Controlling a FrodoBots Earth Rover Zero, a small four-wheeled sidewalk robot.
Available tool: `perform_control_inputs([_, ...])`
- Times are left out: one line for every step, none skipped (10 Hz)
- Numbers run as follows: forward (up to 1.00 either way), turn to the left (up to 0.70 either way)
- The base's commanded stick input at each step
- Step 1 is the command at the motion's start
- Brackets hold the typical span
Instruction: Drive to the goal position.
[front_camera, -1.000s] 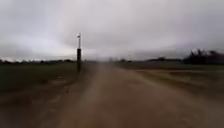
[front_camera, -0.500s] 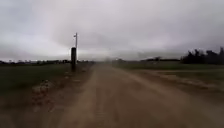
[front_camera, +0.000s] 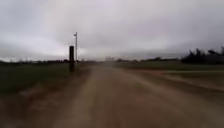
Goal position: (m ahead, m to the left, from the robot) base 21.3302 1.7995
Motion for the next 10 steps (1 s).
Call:
perform_control_inputs([0.85, 0.3])
perform_control_inputs([0.85, 0.28])
perform_control_inputs([0.85, 0.14])
perform_control_inputs([0.85, 0.0])
perform_control_inputs([0.85, 0.0])
perform_control_inputs([0.85, 0.0])
perform_control_inputs([0.85, 0.0])
perform_control_inputs([0.85, 0.0])
perform_control_inputs([0.85, 0.0])
perform_control_inputs([0.85, 0.0])
